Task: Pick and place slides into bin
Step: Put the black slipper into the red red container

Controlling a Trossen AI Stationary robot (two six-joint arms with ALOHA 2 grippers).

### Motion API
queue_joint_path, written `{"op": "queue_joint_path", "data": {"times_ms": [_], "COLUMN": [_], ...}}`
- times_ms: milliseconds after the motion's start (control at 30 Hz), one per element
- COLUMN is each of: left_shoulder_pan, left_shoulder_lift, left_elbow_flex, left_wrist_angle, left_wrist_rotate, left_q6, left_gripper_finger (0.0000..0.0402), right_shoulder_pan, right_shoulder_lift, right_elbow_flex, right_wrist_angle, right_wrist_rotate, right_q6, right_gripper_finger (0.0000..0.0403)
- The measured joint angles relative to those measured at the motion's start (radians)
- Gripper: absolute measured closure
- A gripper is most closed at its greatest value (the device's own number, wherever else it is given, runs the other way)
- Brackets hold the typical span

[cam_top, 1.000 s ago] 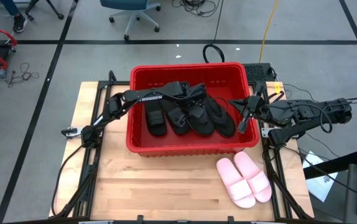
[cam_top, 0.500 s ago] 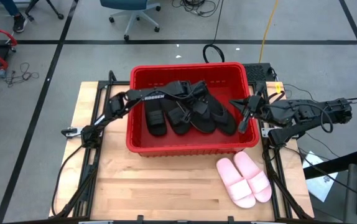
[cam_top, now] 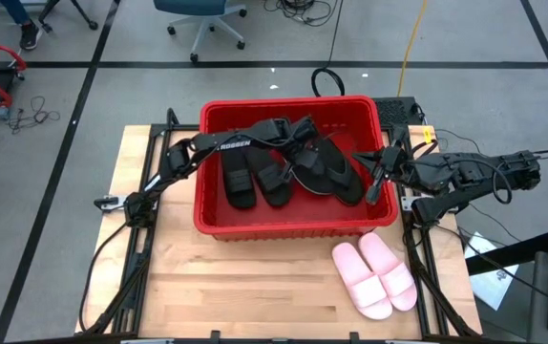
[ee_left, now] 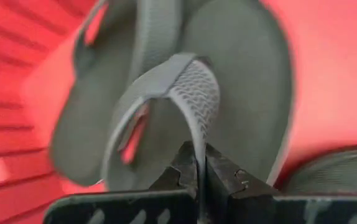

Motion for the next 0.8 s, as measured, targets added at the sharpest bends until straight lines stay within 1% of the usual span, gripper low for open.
{"op": "queue_joint_path", "data": {"times_ms": [100,167,267,467,633,800], "left_shoulder_pan": [-0.006,-0.010,-0.015,-0.045,-0.063,-0.060], "left_shoulder_lift": [0.001,0.006,0.007,0.008,0.032,0.039], "left_elbow_flex": [0.000,0.000,0.000,0.000,-0.002,-0.001], "left_wrist_angle": [-0.043,-0.035,-0.032,-0.036,-0.036,-0.020], "left_wrist_rotate": [0.048,0.051,0.103,0.128,0.116,0.047], "left_q6": [0.017,0.028,0.047,0.111,0.126,0.127], "left_gripper_finger": [0.0401,0.0401,0.0401,0.0401,0.0401,0.0400], "right_shoulder_pan": [0.000,0.000,0.000,0.000,0.000,0.000], "right_shoulder_lift": [0.000,0.000,0.000,0.000,0.000,0.000], "right_elbow_flex": [0.000,0.000,0.000,0.000,0.000,0.000], "right_wrist_angle": [0.000,0.001,0.002,0.008,0.008,0.016], "right_wrist_rotate": [0.000,0.000,0.000,0.000,0.000,0.000], "right_q6": [0.000,0.000,0.000,0.000,0.003,0.003], "right_gripper_finger": [0.0403,0.0403,0.0403,0.0403,0.0403,0.0403]}}
